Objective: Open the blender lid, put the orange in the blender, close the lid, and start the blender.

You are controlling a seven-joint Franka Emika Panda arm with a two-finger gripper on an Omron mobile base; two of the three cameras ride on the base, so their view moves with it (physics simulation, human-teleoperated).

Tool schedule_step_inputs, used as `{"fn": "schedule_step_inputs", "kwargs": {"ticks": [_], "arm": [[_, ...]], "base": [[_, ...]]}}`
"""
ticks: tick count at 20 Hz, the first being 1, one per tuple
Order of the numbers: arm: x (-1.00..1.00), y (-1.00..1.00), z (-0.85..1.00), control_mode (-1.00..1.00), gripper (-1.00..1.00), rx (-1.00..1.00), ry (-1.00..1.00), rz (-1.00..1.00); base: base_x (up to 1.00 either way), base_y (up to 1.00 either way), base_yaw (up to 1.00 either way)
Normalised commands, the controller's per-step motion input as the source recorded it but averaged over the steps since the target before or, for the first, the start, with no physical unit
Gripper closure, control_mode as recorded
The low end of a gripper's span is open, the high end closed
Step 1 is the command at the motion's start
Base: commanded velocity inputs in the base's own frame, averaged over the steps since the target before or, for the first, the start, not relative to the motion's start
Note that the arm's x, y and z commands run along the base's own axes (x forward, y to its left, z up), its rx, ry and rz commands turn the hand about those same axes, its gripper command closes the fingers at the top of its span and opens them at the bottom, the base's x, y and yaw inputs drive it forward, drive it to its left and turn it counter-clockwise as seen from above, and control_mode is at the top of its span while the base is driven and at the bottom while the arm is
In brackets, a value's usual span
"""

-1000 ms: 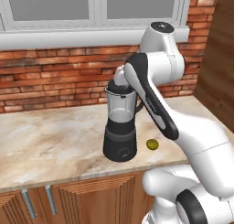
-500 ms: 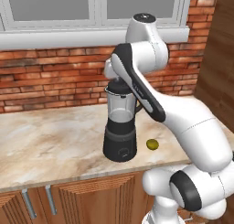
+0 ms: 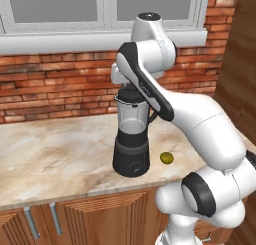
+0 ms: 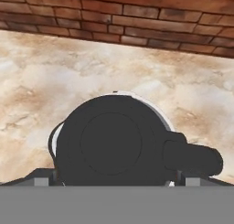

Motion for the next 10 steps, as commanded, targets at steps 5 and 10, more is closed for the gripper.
{"fn": "schedule_step_inputs", "kwargs": {"ticks": [5,10], "arm": [[0.05,0.0,-0.14,-1.0,-1.0,-0.01,0.03,0.03],[0.05,0.05,-0.13,-1.0,-1.0,-0.03,0.04,0.02]], "base": [[0.0,0.0,0.0],[0.0,0.0,0.0]]}}
